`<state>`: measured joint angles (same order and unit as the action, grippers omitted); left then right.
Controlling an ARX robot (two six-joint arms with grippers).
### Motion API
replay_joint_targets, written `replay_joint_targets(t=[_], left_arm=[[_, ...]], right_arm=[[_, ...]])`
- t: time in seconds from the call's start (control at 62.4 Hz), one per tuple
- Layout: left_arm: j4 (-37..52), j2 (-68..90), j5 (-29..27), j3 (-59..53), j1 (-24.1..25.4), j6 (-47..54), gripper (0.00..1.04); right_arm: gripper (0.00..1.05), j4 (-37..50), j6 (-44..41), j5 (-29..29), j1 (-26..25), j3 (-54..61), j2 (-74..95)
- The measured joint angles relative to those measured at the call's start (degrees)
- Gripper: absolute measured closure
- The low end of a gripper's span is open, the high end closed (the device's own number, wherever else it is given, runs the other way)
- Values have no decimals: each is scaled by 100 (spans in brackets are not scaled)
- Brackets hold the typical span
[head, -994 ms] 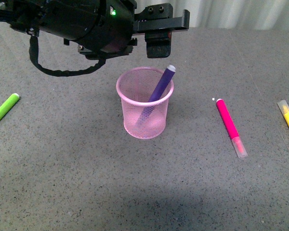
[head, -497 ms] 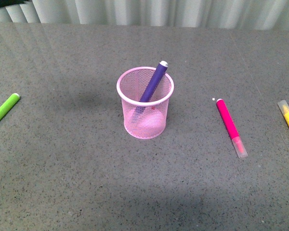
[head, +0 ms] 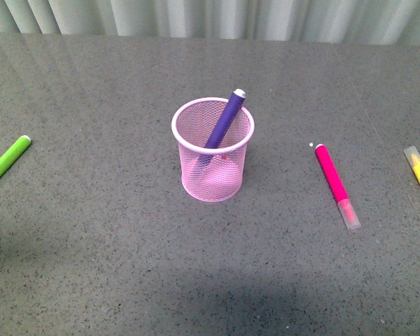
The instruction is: Insert purple and pink pens into pink cup
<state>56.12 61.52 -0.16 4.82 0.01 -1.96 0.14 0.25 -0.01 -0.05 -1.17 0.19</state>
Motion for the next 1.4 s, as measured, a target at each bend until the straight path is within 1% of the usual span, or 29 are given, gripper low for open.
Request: replay_joint_targets(t=[0.064, 0.128, 0.16, 0.433, 0.802, 1.059, 1.395], left_arm=[[-227, -317, 15, -79, 0, 63, 81], [-575, -723, 15, -192, -2, 94, 99], [-686, -870, 13, -223, -2, 92, 103], [-1974, -2396, 15, -420, -2, 131, 103], [-3169, -3707, 15, -446, -2, 133, 103], [-3805, -4356, 15, -446, -2, 133, 103], [-4382, -4933, 15, -446, -2, 133, 103]], right_arm=[[7, 0, 0, 0, 0, 0, 2], [7, 0, 0, -2, 0, 0, 2], [7, 0, 0, 0, 0, 0, 2], [7, 0, 0, 0, 0, 0, 2], [7, 0, 0, 0, 0, 0, 2], [7, 0, 0, -2, 0, 0, 2], [7, 0, 0, -2, 0, 0, 2]])
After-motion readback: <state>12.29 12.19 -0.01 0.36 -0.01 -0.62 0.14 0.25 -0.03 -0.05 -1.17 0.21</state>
